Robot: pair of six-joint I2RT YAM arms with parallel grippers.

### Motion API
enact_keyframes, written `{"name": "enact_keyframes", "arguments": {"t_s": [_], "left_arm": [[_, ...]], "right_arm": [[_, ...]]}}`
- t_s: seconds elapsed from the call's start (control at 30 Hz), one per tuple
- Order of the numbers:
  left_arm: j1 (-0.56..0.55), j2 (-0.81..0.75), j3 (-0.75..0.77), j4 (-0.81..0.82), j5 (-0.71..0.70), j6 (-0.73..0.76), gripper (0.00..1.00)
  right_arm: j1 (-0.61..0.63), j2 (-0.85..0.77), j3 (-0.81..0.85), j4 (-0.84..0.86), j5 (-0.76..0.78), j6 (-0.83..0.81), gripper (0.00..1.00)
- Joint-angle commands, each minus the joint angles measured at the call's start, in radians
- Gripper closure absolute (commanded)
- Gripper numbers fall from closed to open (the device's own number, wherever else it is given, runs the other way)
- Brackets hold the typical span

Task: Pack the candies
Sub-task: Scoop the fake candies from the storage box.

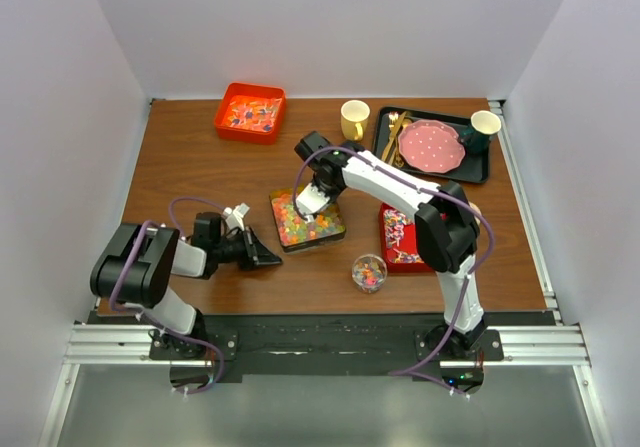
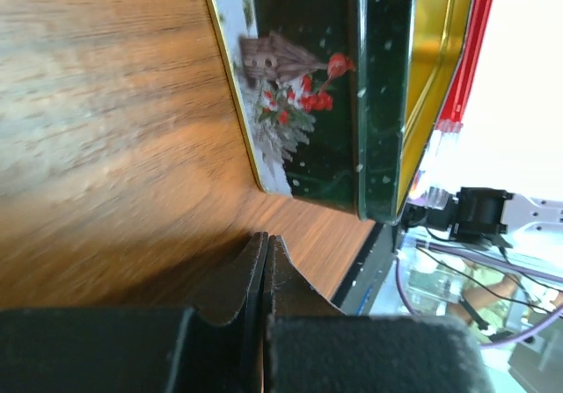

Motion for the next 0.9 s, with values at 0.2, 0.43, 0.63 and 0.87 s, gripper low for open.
{"name": "enact_keyframes", "arguments": {"t_s": [0.2,0.43,0.63,0.87], "left_arm": [[-0.04,0.152,0.023,0.189,0.011,-0.032,1.0],[-0.049,0.266,0.08,0.282,0.05,-0.066,1.0],[-0.049,0.295,0.086,0.341,0.078,-0.1,1.0],[-0.049,0.284,0.086,0.359,0.087,-0.115,1.0]], "right_arm": [[0.067,-0.06,-0.172,0.092,0.077,-0.153,1.0],[0.138,-0.017,-0.19,0.086,0.075,-0.068,1.0],[0.202,0.066,-0.106,0.016,0.069,0.103,1.0],[0.213,0.153,0.063,-0.135,-0.134,0.324,1.0]]}}
